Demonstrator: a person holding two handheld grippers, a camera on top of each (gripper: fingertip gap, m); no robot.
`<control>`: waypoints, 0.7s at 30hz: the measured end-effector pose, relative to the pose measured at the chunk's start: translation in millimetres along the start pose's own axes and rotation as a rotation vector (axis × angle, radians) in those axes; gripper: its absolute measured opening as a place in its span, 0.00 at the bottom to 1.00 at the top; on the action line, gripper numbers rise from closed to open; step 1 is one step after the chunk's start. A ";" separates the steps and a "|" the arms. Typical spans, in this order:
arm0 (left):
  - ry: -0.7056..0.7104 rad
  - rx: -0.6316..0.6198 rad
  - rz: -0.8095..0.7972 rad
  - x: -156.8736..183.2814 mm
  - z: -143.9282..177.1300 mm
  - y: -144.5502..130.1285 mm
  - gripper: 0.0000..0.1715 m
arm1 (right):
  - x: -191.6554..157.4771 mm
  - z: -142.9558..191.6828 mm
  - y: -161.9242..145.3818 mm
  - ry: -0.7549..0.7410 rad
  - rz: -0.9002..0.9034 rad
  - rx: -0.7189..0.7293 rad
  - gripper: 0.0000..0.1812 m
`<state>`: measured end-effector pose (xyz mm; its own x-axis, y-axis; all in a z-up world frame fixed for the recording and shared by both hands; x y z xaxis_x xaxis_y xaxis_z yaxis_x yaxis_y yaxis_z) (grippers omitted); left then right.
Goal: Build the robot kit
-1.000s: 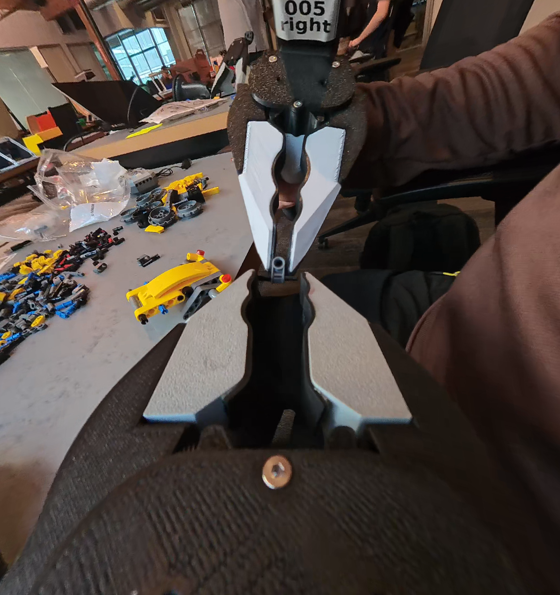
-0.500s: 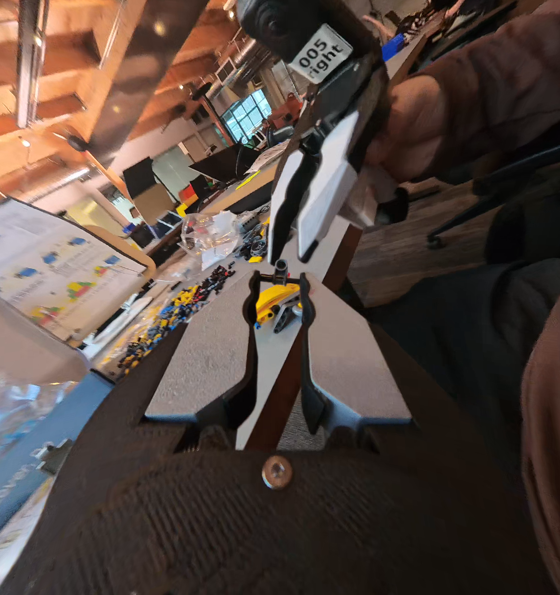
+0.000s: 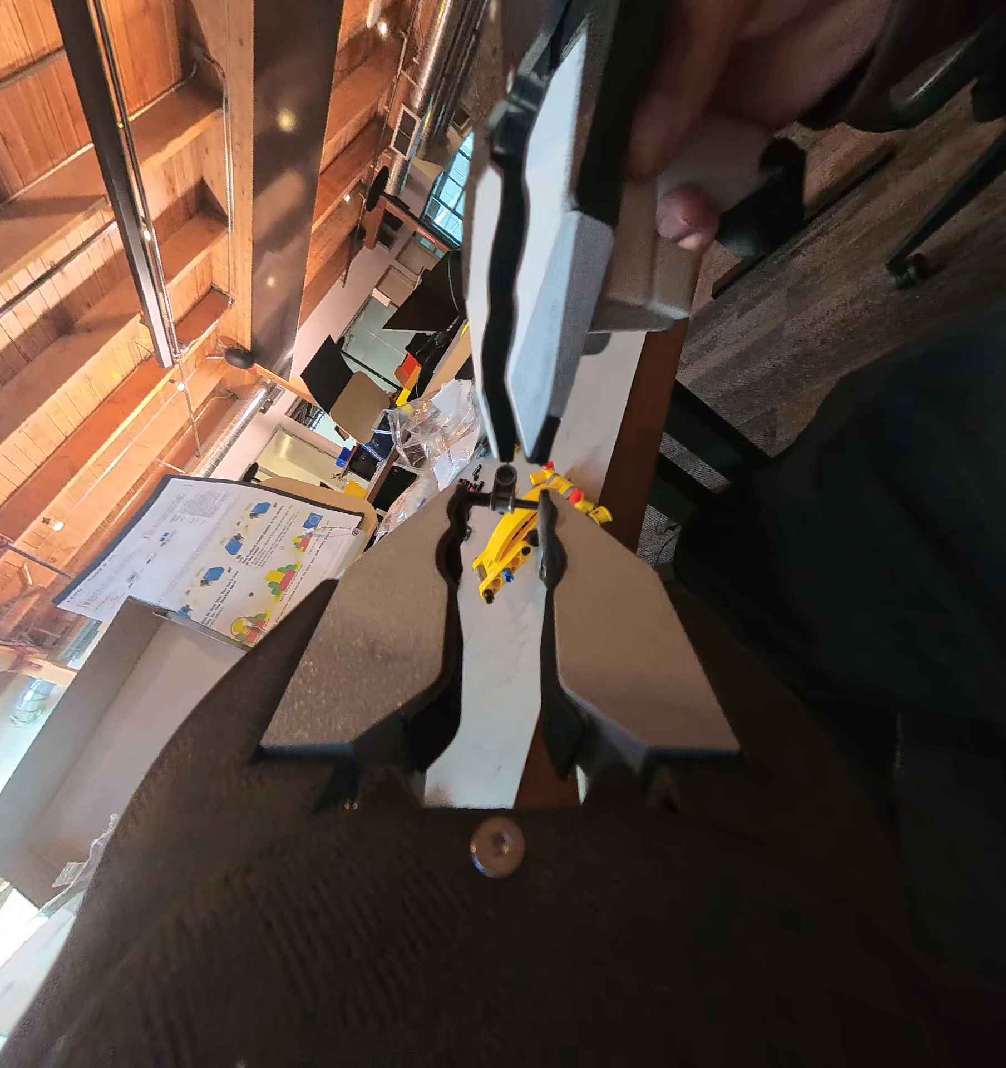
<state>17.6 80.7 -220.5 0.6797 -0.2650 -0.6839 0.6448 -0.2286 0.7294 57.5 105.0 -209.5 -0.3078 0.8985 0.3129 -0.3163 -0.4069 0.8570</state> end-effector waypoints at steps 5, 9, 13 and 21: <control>-0.044 0.006 0.000 4.3 0.3 -2.8 0.13 | -7.1 -7.4 -2.6 -0.107 0.355 -0.136 0.03; -0.061 -0.014 -0.024 7.9 -1.5 -7.8 0.13 | -8.4 -10.8 -8.6 -0.144 0.475 -0.188 0.02; -0.078 -0.005 -0.016 9.3 -1.6 -7.9 0.12 | -5.9 -10.5 -11.9 -0.180 0.576 -0.230 0.00; -0.105 -0.010 -0.002 13.1 -2.5 -10.2 0.12 | -7.2 -11.3 -15.5 -0.186 0.670 -0.259 0.00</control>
<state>20.8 82.0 -237.0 0.6386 -0.3615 -0.6794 0.6499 -0.2195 0.7276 54.5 103.0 -229.7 -0.3591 0.4478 0.8188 -0.3232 -0.8827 0.3410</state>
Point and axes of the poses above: each gripper's, where its closed fingertips meet, z back along the fingers, y out of its top, x = y × z across the jaws, the point moved 3 cm from there along z, back along the fingers, and after that the axes turned 12 degrees about z, right-handed, at the moved point
